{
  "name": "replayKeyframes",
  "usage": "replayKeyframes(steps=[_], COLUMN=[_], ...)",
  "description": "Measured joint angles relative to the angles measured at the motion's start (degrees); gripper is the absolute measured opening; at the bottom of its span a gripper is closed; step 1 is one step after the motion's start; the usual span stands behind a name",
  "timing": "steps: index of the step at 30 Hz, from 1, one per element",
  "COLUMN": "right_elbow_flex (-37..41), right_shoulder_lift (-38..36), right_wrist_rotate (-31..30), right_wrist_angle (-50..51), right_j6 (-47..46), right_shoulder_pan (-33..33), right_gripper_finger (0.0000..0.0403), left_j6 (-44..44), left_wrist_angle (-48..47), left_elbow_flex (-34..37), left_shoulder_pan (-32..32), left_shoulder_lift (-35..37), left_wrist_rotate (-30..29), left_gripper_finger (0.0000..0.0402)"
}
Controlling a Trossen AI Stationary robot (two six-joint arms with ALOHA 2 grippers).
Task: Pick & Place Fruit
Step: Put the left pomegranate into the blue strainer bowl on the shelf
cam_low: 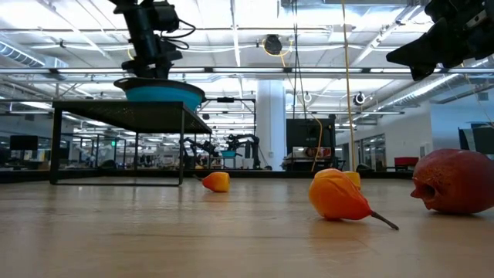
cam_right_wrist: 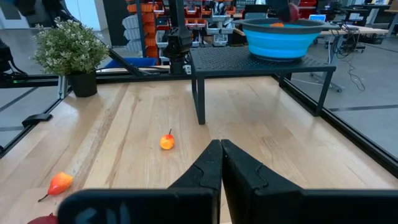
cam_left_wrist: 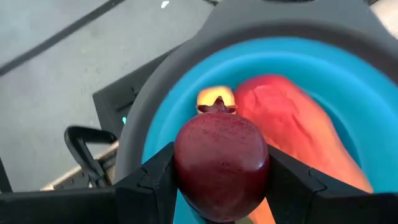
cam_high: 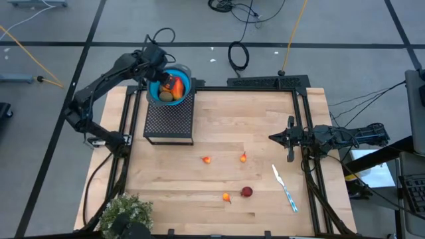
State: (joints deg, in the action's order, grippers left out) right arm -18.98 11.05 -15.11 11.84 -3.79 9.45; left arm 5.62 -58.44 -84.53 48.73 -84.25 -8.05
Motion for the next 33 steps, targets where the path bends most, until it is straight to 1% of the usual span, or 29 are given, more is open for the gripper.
replayKeyframes(steps=[8, 16, 25, 28, 33], right_elbow_flex=[0.02, 0.0, 0.02, 0.02, 0.0], right_shoulder_lift=[0.0, 0.0, 0.02, 0.0, 0.0], right_wrist_rotate=[0.0, 0.02, 0.02, 0.02, 0.02], right_wrist_angle=[0.0, 0.0, 0.0, 0.0, 0.0], right_j6=[0.0, 0.0, 0.0, 0.0, 0.0], right_shoulder_pan=[0.0, 0.0, 0.0, 0.0, 0.0], right_gripper_finger=[0.0, 0.0, 0.0, 0.0, 0.0], left_j6=[-1.3, -1.45, -1.1, -1.1, -1.04], left_wrist_angle=[1.12, 1.14, 1.58, 1.56, 1.52], left_elbow_flex=[0.0, 0.0, 0.0, 0.0, 0.0], left_shoulder_pan=[0.0, 0.0, 0.0, 0.0, 0.0], left_shoulder_lift=[-0.16, -3.2, -3.32, -3.32, -3.32], left_wrist_rotate=[-0.02, -0.04, -0.03, 0.0, -0.02], left_gripper_finger=[0.0184, 0.0184, 0.0185, 0.0197, 0.0234])
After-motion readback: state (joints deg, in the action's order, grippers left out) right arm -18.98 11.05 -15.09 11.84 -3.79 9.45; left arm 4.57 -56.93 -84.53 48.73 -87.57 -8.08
